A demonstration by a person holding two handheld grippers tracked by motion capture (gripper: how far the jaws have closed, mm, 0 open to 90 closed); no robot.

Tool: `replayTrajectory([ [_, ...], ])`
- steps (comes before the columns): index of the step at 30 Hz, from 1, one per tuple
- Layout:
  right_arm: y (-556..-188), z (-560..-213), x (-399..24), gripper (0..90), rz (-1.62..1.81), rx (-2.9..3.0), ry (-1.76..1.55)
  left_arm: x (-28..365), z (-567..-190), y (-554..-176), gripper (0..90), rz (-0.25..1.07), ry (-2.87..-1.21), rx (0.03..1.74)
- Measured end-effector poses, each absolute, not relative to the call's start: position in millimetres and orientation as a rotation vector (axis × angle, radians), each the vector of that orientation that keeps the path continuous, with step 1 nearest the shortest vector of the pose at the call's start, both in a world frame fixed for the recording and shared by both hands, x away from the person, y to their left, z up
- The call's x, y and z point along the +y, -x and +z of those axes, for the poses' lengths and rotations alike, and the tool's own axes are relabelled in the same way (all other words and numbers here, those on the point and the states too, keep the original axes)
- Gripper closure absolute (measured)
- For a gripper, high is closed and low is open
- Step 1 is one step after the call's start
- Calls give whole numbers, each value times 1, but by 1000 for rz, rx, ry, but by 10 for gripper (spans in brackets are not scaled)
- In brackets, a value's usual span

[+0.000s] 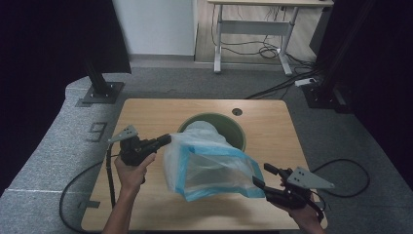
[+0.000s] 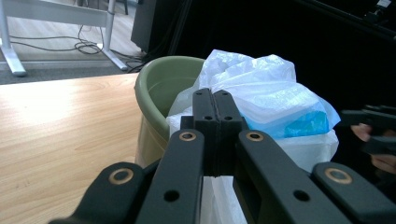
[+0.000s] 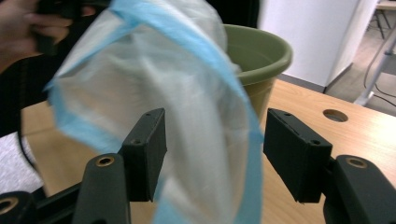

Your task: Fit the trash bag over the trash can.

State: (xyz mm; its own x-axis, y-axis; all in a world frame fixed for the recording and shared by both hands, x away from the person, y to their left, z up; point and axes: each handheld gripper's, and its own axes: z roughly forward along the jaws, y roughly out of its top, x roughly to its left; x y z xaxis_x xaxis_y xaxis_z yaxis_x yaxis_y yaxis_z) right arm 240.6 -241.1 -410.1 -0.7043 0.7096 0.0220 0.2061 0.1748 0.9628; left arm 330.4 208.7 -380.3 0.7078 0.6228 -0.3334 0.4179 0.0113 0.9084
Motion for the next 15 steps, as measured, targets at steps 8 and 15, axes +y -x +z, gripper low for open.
replayTrajectory([
  [8, -289, -423, -228, 600, 1513, 2043, -895, 207, -381, -334, 898, 193, -1633, 853],
  [15, -312, -415, -224, 886, 1552, 2004, -892, 210, -380, -335, 898, 205, -1636, 851],
])
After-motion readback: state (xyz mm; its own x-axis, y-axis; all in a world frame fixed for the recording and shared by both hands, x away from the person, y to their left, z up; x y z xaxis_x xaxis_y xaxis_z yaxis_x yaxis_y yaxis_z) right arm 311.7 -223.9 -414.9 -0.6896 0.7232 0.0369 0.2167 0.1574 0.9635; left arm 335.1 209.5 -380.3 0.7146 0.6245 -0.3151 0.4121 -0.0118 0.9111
